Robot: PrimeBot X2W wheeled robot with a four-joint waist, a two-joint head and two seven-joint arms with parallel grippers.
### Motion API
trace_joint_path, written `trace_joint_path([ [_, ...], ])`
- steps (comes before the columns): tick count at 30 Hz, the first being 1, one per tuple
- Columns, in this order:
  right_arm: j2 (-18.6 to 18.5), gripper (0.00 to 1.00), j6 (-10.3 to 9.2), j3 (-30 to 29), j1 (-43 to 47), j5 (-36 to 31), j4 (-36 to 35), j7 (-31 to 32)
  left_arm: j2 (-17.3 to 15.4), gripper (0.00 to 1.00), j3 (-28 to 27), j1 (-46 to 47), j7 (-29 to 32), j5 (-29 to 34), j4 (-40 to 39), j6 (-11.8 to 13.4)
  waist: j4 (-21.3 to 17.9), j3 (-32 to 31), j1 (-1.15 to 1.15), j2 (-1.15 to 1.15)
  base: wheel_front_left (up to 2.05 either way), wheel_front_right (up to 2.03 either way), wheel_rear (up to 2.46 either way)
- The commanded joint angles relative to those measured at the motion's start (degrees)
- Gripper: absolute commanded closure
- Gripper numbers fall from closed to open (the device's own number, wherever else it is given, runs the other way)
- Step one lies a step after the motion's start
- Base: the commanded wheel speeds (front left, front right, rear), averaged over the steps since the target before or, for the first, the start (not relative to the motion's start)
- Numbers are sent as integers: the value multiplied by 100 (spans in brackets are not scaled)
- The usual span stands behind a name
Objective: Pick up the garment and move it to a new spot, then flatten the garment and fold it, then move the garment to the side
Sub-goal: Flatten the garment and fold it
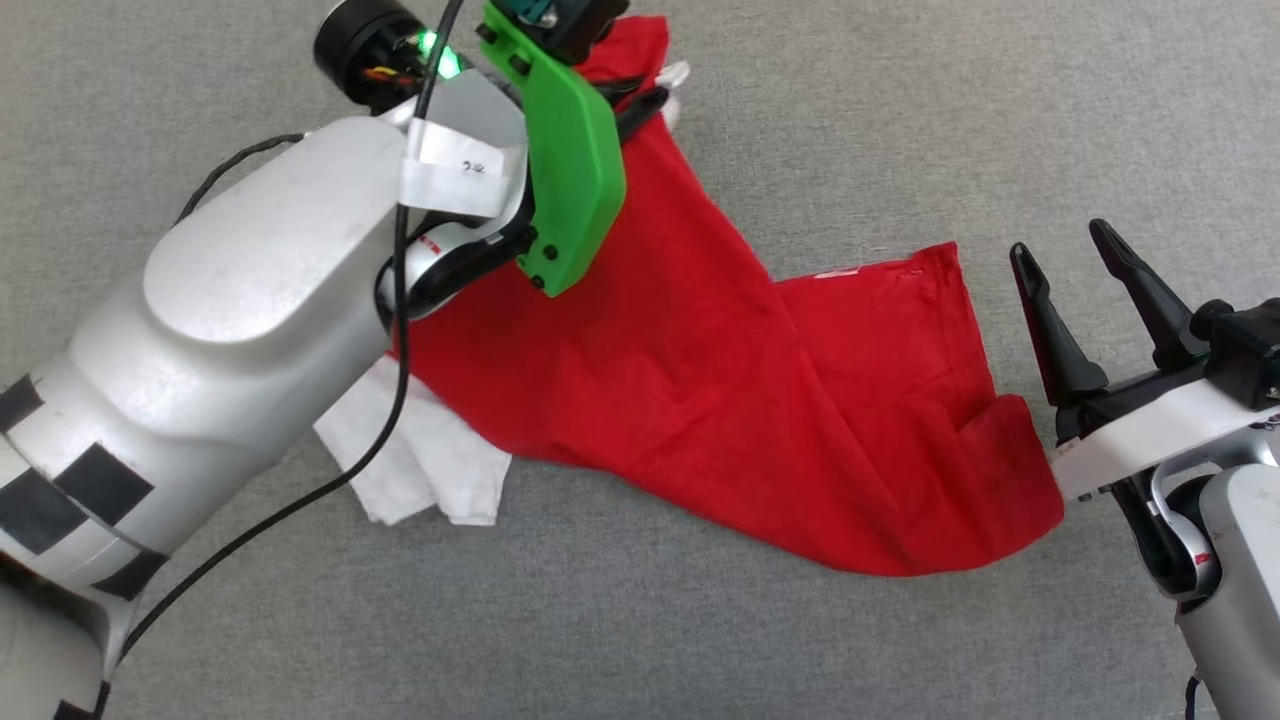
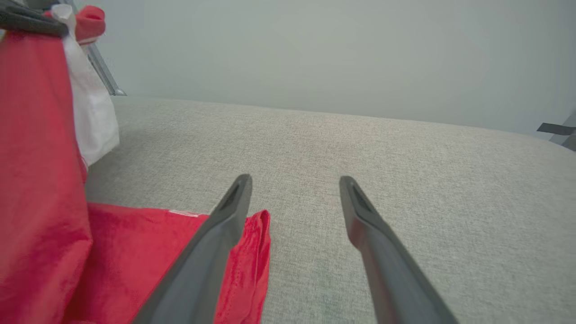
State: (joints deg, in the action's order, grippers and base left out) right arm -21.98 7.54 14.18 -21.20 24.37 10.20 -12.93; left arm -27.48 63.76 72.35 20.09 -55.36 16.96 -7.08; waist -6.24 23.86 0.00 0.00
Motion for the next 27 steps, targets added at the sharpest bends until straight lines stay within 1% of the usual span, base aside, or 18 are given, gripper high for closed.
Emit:
trace_joint_path([
  [1, 36, 0, -5, -21, -67, -12, -28, -55, 137, 100, -8, 126, -62, 54, -15, 27, -201, 203, 0, 0, 0, 0, 0],
  [3, 80, 0, -5, -25, -123, -36, -41, -80, 344, 100, 23, 227, -162, 163, 59, 41, -314, 309, 0, 0, 0, 0, 0],
  [5, 126, 0, -5, -28, -174, -52, -53, -108, 617, 100, 91, 302, -267, 264, 287, 43, -430, 429, 0, 0, 0, 0, 0],
  [9, 217, 0, -5, -75, -263, -107, -63, -154, 1072, 100, 208, 336, -538, 410, 964, 42, -631, 627, 0, 0, 0, 0, 0],
  [12, 277, 0, -5, -160, -282, -152, -73, -180, 1342, 100, 399, 305, -742, 565, 1460, 20, -707, 734, 0, 0, 0, 0, 0],
  [13, 290, 0, -5, -181, -274, -173, -68, -186, 1423, 100, 482, 261, -782, 605, 1661, 10, -720, 755, 0, 0, 0, 0, 0],
  [14, 330, 0, -5, -192, -277, -218, -66, -197, 1524, 100, 679, 79, -770, 700, 2265, -12, -760, 801, 0, 0, 0, 0, 0],
  [17, 355, 0, -5, -214, -293, -243, -57, -203, 1564, 100, 786, -156, -862, 737, 2748, -30, -754, 793, 0, 0, 0, 0, 0],
  [19, 336, 0, -5, -248, -277, -268, -58, -204, 1620, 100, 810, -219, -1069, 736, 2908, -35, -679, 755, 0, 0, 0, 0, 0],
  [20, 324, 0, -5, -261, -264, -279, -57, -205, 1655, 77, 817, -236, -1168, 711, 2938, -36, -633, 725, 0, 0, 0, 0, 0],
  [21, 311, 0, -5, -278, -247, -291, -59, -205, 1688, 0, 826, -211, -1357, 739, 2956, -37, -570, 676, 0, 0, 0, 0, 0],
  [22, 303, 0, -5, -288, -232, -295, -64, -205, 1713, 0, 831, -190, -1527, 767, 2959, -38, -519, 625, 0, 0, 0, 0, 0],
  [25, 279, 0, -5, -325, -127, -301, -66, -206, 1809, 0, 756, -110, -2310, 893, 2951, -28, -300, 383, 0, 0, 0, 0, 0],
  [26, 272, 0, -5, -332, -83, -303, -60, -206, 1836, 0, 695, -126, -2538, 890, 2932, -3, -232, 292, 0, 0, 0, 0, 0],
  [27, 264, 0, -5, -339, -25, -307, -55, -206, 1857, 0, 597, -149, -2841, 888, 2885, 81, -150, 186, 0, 0, 0, 0, 0],
])
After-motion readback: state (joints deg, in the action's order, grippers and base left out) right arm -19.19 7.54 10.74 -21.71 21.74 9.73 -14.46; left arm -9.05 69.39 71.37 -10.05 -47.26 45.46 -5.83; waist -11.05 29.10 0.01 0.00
